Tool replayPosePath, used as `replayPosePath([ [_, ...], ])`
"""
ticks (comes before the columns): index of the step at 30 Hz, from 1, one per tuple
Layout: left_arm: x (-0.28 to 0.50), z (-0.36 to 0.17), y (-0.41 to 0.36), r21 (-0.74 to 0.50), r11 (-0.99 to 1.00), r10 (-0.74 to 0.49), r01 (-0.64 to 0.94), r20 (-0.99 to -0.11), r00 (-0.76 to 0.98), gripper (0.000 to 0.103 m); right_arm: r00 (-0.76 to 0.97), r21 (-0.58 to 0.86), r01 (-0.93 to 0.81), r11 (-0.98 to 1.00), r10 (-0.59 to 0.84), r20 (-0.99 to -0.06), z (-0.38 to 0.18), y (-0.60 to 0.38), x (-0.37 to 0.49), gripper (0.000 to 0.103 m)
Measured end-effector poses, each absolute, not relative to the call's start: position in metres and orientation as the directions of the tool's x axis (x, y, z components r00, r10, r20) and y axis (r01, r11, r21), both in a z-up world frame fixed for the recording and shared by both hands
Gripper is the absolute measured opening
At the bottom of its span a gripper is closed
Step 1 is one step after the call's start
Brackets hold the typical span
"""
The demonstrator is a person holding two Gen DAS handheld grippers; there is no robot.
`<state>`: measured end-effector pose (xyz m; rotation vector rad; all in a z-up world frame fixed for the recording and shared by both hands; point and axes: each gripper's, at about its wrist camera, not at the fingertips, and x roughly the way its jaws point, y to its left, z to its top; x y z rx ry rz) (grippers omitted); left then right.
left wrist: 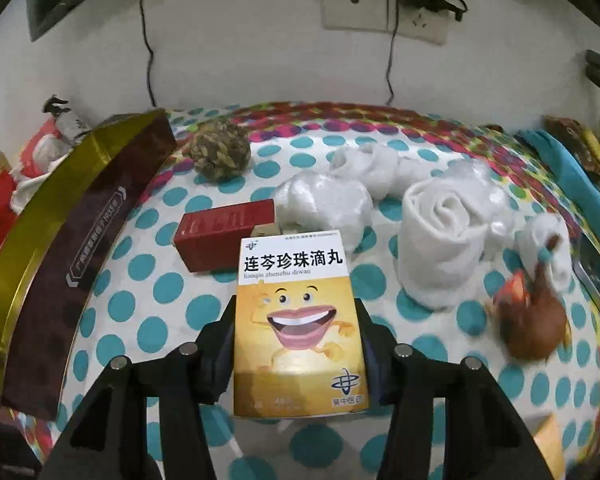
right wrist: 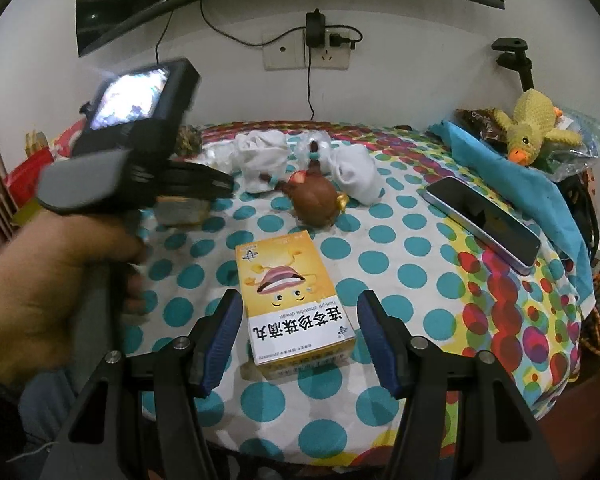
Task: Organize objects
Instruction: 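Grasp and lift a yellow medicine box with the left tool while the right grasps another, then carry both yellow boxes into the gold tin tray and open both tools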
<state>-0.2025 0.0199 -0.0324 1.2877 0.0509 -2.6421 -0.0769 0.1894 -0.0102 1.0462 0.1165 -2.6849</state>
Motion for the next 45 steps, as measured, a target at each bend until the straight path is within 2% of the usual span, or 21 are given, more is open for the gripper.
replayPosePath([
  [6,-0.161,0.005,-0.010,0.055,-0.986,-0.149,0.155,-0.697,-0.701,0.052,-0.701,-0.008,0.268,-0.963,-0.189,-0.688,-0.018,0.181,-0.089,0.057],
  [8,-0.150,0.014,-0.021,0.054,-0.988,-0.145,0.148,-0.678,-0.721,0.052,-0.671,0.051,0.267,-0.962,-0.224,-0.706,-0.023,0.187,-0.093,0.061],
  [9,-0.146,0.014,-0.027,0.043,-0.989,-0.134,0.143,-0.680,-0.720,0.052,-0.668,0.046,0.261,-0.964,-0.214,-0.712,-0.024,0.188,-0.094,0.078],
  [10,-0.142,0.014,-0.031,0.036,-0.990,-0.125,0.137,-0.681,-0.722,0.052,-0.671,0.026,0.244,-0.969,-0.188,-0.717,-0.026,0.188,-0.097,0.103],
  [11,-0.138,0.016,-0.029,0.041,-0.990,-0.126,0.134,-0.675,-0.727,0.052,-0.676,0.029,0.240,-0.970,-0.189,-0.712,-0.027,0.190,-0.098,0.103],
  [12,-0.135,0.015,-0.029,0.045,-0.991,-0.123,0.125,-0.670,-0.732,0.052,-0.672,0.048,0.259,-0.965,-0.216,-0.708,-0.028,0.190,-0.099,0.102],
  [13,-0.132,0.015,-0.028,0.049,-0.992,-0.120,0.118,-0.669,-0.733,0.052,-0.662,0.067,0.280,-0.958,-0.243,-0.709,-0.030,0.191,-0.103,0.095],
  [14,-0.129,0.016,-0.028,0.049,-0.993,-0.114,0.110,-0.668,-0.735,0.052,-0.658,0.059,0.274,-0.960,-0.232,-0.717,-0.032,0.191,-0.105,0.078],
  [15,-0.123,0.017,-0.029,0.049,-0.993,-0.112,0.106,-0.662,-0.741,0.052,-0.673,0.016,0.263,-0.965,-0.196,-0.713,-0.030,0.189,-0.105,0.049],
  [20,-0.108,0.037,-0.050,0.014,-0.992,-0.106,0.126,-0.628,-0.771,0.052,-0.699,-0.037,0.321,-0.946,-0.210,-0.684,-0.016,0.171,-0.100,0.047],
  [25,-0.102,0.058,-0.102,0.011,-0.977,-0.177,0.211,-0.592,-0.786,0.052,-0.710,-0.033,0.392,-0.919,-0.279,-0.646,0.008,0.138,-0.091,0.047],
  [33,-0.107,0.044,-0.199,-0.014,-0.929,-0.272,0.369,-0.648,-0.711,0.052,-0.678,0.025,0.441,-0.897,-0.352,-0.645,0.010,0.115,-0.076,0.048],
  [45,-0.113,0.018,-0.211,0.005,-0.924,-0.282,0.381,-0.684,-0.673,0.052,-0.674,0.034,0.447,-0.894,-0.361,-0.645,0.011,0.110,-0.071,0.048],
])
